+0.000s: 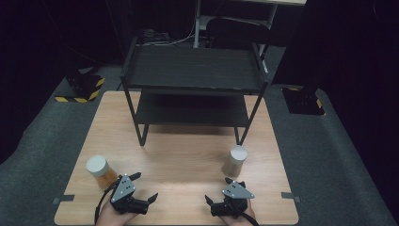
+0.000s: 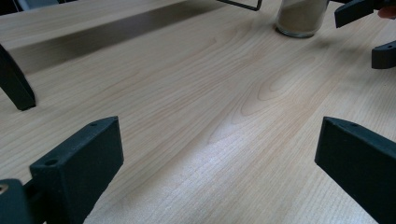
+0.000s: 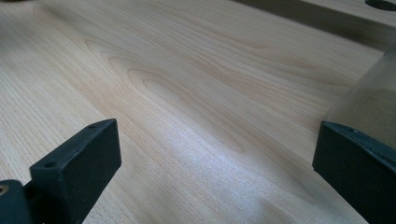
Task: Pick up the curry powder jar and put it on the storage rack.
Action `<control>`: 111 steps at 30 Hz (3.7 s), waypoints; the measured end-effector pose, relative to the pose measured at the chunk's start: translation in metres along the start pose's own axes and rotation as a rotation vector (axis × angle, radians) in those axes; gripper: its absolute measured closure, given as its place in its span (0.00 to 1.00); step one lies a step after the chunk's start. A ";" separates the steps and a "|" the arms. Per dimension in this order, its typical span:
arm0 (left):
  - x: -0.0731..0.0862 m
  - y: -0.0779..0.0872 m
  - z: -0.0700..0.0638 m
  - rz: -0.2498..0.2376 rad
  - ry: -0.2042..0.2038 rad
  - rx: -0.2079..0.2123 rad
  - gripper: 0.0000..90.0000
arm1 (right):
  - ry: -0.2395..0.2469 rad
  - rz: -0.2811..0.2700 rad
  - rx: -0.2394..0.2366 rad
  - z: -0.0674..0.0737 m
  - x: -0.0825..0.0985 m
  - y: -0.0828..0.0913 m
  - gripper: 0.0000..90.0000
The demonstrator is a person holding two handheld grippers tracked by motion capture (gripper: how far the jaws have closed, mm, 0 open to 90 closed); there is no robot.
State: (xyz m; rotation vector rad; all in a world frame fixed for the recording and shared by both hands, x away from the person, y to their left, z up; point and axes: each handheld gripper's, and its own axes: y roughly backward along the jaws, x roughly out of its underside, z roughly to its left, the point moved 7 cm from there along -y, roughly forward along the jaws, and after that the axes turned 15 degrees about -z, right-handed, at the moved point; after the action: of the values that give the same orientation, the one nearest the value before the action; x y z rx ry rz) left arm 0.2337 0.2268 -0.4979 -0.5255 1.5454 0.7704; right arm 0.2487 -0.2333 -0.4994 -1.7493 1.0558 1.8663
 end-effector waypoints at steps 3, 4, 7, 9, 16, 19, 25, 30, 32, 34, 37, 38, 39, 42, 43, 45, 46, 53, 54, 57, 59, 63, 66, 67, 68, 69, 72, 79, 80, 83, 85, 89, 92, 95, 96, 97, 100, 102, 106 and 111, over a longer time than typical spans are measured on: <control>-0.003 0.003 0.000 -0.014 -0.005 -0.004 0.01 | 0.002 -0.001 -0.002 0.000 0.000 0.000 0.00; -0.004 0.005 0.000 -0.020 -0.005 -0.006 0.01 | 0.002 -0.001 -0.002 0.000 0.000 0.000 0.00; -0.009 0.010 0.001 -0.038 -0.001 -0.010 0.01 | 0.003 -0.002 -0.002 0.000 0.000 0.000 0.00; -0.012 0.013 0.002 -0.047 -0.011 -0.013 0.01 | 0.003 0.001 0.000 0.000 0.000 0.000 0.00; -0.025 0.022 0.003 -0.070 -0.034 -0.039 0.01 | 0.012 0.006 0.001 0.002 -0.001 -0.001 0.01; -0.029 0.026 0.005 -0.081 -0.025 -0.047 0.01 | 0.011 0.008 0.001 0.002 -0.001 -0.001 0.01; -0.035 0.037 0.013 -0.109 -0.026 -0.083 0.01 | 0.012 0.006 0.001 0.002 0.000 -0.001 0.01; -0.042 0.043 0.020 -0.122 -0.045 -0.105 0.01 | 0.016 0.006 0.004 0.002 -0.001 -0.001 0.01; -0.045 0.045 0.022 -0.130 -0.051 -0.115 0.01 | 0.016 0.005 0.005 0.003 -0.001 -0.001 0.01; -0.047 0.047 0.024 -0.136 -0.052 -0.119 0.01 | 0.017 0.005 0.005 0.003 -0.001 -0.001 0.01; -0.049 0.050 0.026 -0.138 -0.058 -0.129 0.01 | 0.016 0.005 0.005 0.003 -0.001 -0.001 0.01; -0.050 0.051 0.027 -0.137 -0.056 -0.131 0.01 | 0.015 0.005 0.005 0.003 -0.001 -0.001 0.01; -0.050 0.053 0.028 -0.139 -0.059 -0.136 0.01 | 0.013 0.005 0.006 0.003 -0.001 -0.001 0.01; -0.051 0.058 0.031 -0.151 -0.052 -0.153 0.01 | 0.014 0.004 0.007 0.003 0.000 -0.001 0.01; -0.051 0.061 0.033 -0.157 -0.050 -0.161 0.01 | 0.014 0.004 0.007 0.003 0.000 -0.001 0.01; -0.052 0.064 0.035 -0.161 -0.054 -0.174 0.01 | 0.017 0.005 0.007 0.003 0.000 -0.001 0.01; -0.053 0.066 0.037 -0.162 -0.060 -0.182 0.01 | 0.017 0.004 0.006 0.003 0.000 -0.001 0.01; -0.054 0.081 0.050 -0.178 -0.050 -0.248 0.01 | 0.011 0.001 0.009 0.003 0.000 0.000 0.01; -0.053 0.083 0.052 -0.180 -0.044 -0.258 0.01 | 0.009 0.001 0.009 0.002 0.000 0.000 0.01; -0.048 0.088 0.058 -0.171 -0.038 -0.285 0.01 | 0.004 0.001 0.013 0.002 0.000 0.000 0.01; -0.044 0.089 0.061 -0.156 -0.032 -0.298 0.01 | 0.001 -0.001 0.014 0.002 0.000 0.000 0.01; -0.037 0.090 0.066 -0.137 -0.018 -0.308 0.01 | -0.009 -0.003 0.018 0.001 0.000 0.000 0.01; -0.031 0.090 0.068 -0.138 -0.006 -0.310 0.01 | -0.013 -0.006 0.016 0.000 0.001 0.000 0.01; -0.029 0.091 0.069 -0.138 -0.006 -0.312 0.01 | -0.014 -0.007 0.014 0.000 0.001 0.001 0.01; -0.027 0.091 0.070 -0.142 -0.002 -0.313 0.01 | -0.015 -0.007 0.014 0.000 0.001 0.001 0.01; -0.026 0.091 0.071 -0.144 0.001 -0.312 0.01 | -0.017 -0.007 0.015 -0.001 0.001 0.000 0.01; -0.021 0.092 0.073 -0.151 0.006 -0.309 0.01 | -0.025 0.000 0.018 -0.001 0.000 0.000 0.01; -0.011 0.090 0.072 -0.153 0.008 -0.301 0.01 | -0.029 -0.008 0.016 -0.002 0.001 0.002 0.01; -0.011 0.089 0.072 -0.148 0.007 -0.302 0.01 | -0.031 -0.009 0.014 -0.003 0.001 0.002 0.01; -0.011 0.089 0.071 -0.143 0.021 -0.300 0.01 | -0.031 -0.008 0.008 -0.003 0.001 0.002 0.01; -0.012 0.089 0.070 -0.142 0.016 -0.301 0.01 | -0.026 -0.007 0.004 -0.003 0.001 0.002 0.01; -0.013 0.089 0.068 -0.137 0.022 -0.310 0.01 | -0.024 -0.001 0.006 -0.003 0.001 0.002 0.01; -0.013 0.091 0.070 -0.137 0.038 -0.309 0.01 | -0.019 0.007 0.007 -0.002 0.000 0.001 0.01; -0.013 0.093 0.072 -0.141 0.043 -0.316 0.01 | -0.015 0.010 0.005 -0.002 0.000 0.001 0.01; -0.013 0.093 0.072 -0.142 0.041 -0.325 0.01 | -0.019 0.013 0.006 -0.002 0.000 0.000 0.01; -0.014 0.093 0.072 -0.141 0.037 -0.331 0.01 | -0.020 0.012 0.007 -0.002 -0.001 0.000 0.01; -0.013 0.093 0.072 -0.140 0.031 -0.341 0.01 | -0.023 0.009 0.009 -0.002 0.000 0.000 0.01; -0.013 0.093 0.073 -0.139 0.033 -0.344 0.01 | -0.024 0.008 0.010 -0.002 0.000 0.001 0.01; -0.011 0.094 0.074 -0.143 0.025 -0.321 0.08 | -0.026 0.003 0.013 -0.002 0.000 0.001 0.01; -0.006 0.093 0.078 -0.144 0.053 -0.307 0.14 | -0.023 0.000 0.011 -0.002 0.001 0.002 0.01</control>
State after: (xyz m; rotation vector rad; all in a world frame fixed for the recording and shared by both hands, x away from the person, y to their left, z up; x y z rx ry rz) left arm 0.2206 0.3455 -0.4768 -0.8796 1.4275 0.8930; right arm 0.2491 -0.2361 -0.4993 -1.7177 1.0549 1.8731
